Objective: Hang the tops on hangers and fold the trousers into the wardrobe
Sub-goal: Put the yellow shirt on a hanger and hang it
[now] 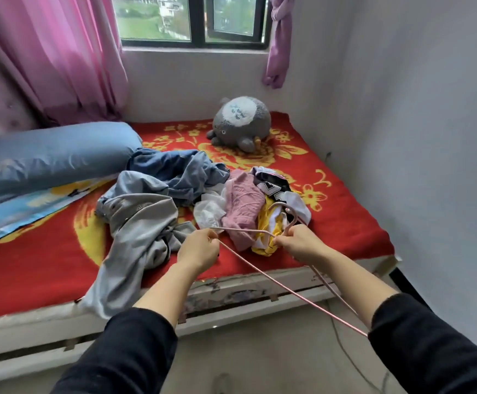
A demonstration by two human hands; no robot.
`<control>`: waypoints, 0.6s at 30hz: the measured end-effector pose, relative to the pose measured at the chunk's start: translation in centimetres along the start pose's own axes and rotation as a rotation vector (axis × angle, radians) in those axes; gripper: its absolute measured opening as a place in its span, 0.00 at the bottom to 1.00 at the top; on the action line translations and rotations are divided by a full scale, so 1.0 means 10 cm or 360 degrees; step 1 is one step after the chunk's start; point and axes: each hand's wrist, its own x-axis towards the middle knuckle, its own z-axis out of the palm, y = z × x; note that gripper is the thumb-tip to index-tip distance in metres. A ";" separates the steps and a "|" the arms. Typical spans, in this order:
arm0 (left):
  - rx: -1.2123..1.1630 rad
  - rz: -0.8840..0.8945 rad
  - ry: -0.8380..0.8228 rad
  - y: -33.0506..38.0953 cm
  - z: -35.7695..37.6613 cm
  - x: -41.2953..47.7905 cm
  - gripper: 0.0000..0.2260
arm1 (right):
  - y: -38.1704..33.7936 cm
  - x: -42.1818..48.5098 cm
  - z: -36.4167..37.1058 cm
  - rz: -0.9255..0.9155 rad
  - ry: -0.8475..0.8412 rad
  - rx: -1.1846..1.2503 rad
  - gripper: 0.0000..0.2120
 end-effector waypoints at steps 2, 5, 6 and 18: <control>0.0019 -0.0028 -0.0083 0.04 0.16 0.43 0.11 | 0.07 0.35 -0.09 0.0071 -0.0006 0.0006 0.10; 0.0046 -0.0015 -0.0179 0.16 0.42 0.94 0.11 | 0.20 0.80 -0.23 0.0135 0.0025 0.0024 0.15; 0.0049 -0.0010 -0.0207 0.21 0.51 1.08 0.11 | 0.26 0.92 -0.29 0.0160 0.0056 0.0037 0.19; 0.0001 -0.0092 -0.0449 0.80 1.73 2.62 0.12 | 1.06 2.58 -1.15 0.0491 0.0269 0.0223 0.19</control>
